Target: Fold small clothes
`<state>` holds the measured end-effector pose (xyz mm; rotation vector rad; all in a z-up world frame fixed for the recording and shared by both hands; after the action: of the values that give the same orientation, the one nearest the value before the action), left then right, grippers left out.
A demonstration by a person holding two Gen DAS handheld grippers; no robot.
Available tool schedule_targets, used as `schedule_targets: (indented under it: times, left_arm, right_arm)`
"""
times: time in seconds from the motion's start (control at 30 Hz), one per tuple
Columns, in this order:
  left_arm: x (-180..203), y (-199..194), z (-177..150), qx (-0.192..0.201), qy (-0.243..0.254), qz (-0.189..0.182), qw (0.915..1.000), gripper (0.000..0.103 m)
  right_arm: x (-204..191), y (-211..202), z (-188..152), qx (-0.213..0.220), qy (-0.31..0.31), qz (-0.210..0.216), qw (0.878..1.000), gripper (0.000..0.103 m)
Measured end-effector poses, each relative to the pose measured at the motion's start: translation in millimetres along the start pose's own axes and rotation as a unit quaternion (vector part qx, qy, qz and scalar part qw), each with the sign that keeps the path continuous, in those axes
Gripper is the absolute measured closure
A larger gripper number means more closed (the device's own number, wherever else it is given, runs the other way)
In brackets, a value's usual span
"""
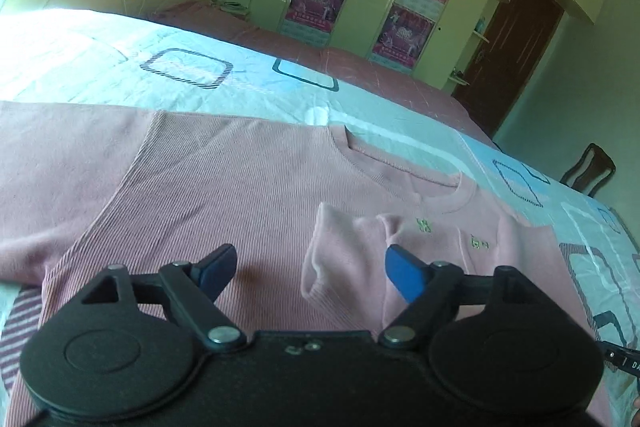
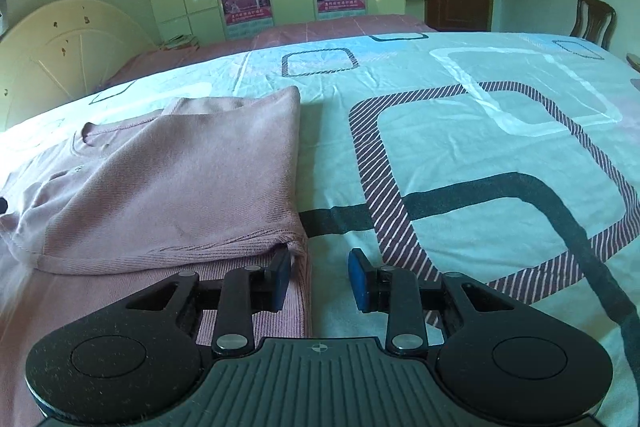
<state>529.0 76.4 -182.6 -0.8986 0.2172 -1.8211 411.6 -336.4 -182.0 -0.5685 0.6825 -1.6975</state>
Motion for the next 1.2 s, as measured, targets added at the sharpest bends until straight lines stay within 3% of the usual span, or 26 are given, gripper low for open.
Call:
schedule_targets:
  times: [0.1,0.2,0.27,0.3,0.33,0.37,0.43,0.5,0.6,0.67,0.73,0.8,0.97,1.0,1.03,1.07,1.13,1.2]
  left_arm:
    - [-7,28,11,-0.045,-0.006,-0.032,0.9984,0.029]
    - [0,55,19,-0.079,0.023,-0.052,0.9953,0.031]
    - [12,68,18,-0.101,0.061,-0.062,0.9910,0.059]
    - [18,72,16,-0.108,0.079,-0.063,0.9890,0.084]
    - [21,73,15,-0.104,0.093,-0.057,0.9885,0.097]
    - [24,70,16,-0.088,0.100,-0.050,0.9899,0.097]
    - [24,49,18,-0.018,0.096,-0.039,0.9944,0.097]
    - [12,32,17,0.027,0.066,-0.004,0.9975,0.097]
    - [-5,39,0,-0.004,0.037,0.013,0.9992,0.096]
    - [-5,38,-1,0.000,0.037,0.010,0.9993,0.092]
    - [-9,38,5,0.002,0.021,0.008,0.9997,0.074]
    - [-11,41,10,0.002,0.018,0.009,0.9998,0.065]
    - [-11,50,12,-0.008,0.018,0.009,0.9998,0.068]
    - [-10,51,12,-0.009,0.023,0.005,0.9997,0.081]
    - [-8,51,12,-0.010,0.029,-0.001,0.9995,0.097]
    - [-5,50,13,-0.001,0.035,0.003,0.9994,0.097]
    - [0,51,13,0.011,0.059,0.020,0.9980,0.097]
    - [-3,57,9,0.002,0.063,0.040,0.9972,0.095]
  right_arm:
    - [7,-10,11,0.022,0.021,0.011,0.999,0.071]
    - [8,-2,30,0.023,0.038,0.020,0.999,0.071]
    - [5,8,42,0.023,0.041,0.020,0.999,0.071]
    - [3,14,48,0.024,0.041,0.022,0.999,0.071]
    - [0,19,52,0.025,0.039,0.024,0.999,0.071]
    - [-3,25,55,0.024,0.035,0.025,0.999,0.071]
    - [-8,36,57,0.018,0.028,0.029,0.999,0.071]
    - [-11,45,59,0.014,0.026,0.034,0.999,0.071]
    - [-14,59,63,0.007,0.031,0.045,0.998,0.071]
    - [-15,69,70,0.001,0.041,0.056,0.998,0.071]
    - [-15,81,79,-0.007,0.055,0.070,0.996,0.071]
    - [-16,95,90,-0.018,0.076,0.082,0.994,0.071]
    - [-22,127,109,-0.046,0.107,0.115,0.987,0.071]
    - [-23,130,112,-0.046,0.106,0.118,0.986,0.072]
    - [-24,131,114,-0.039,0.099,0.117,0.987,0.080]
    - [-24,131,116,-0.037,0.085,0.107,0.990,0.099]
    - [-19,131,117,-0.024,0.075,0.081,0.994,0.099]
    - [-14,144,111,-0.039,0.054,0.041,0.997,0.103]
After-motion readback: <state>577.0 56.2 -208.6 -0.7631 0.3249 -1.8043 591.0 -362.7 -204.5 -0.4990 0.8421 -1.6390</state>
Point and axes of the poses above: each gripper's, at about its wrist camera, not at the fingertips, and y roughly the way its jaws point, x to its right, z to its top, the point moved 7 cm from there along y, roughly the way its jaws point, and after that the axes turned 15 degrees about -z, right-handed, at the moved point
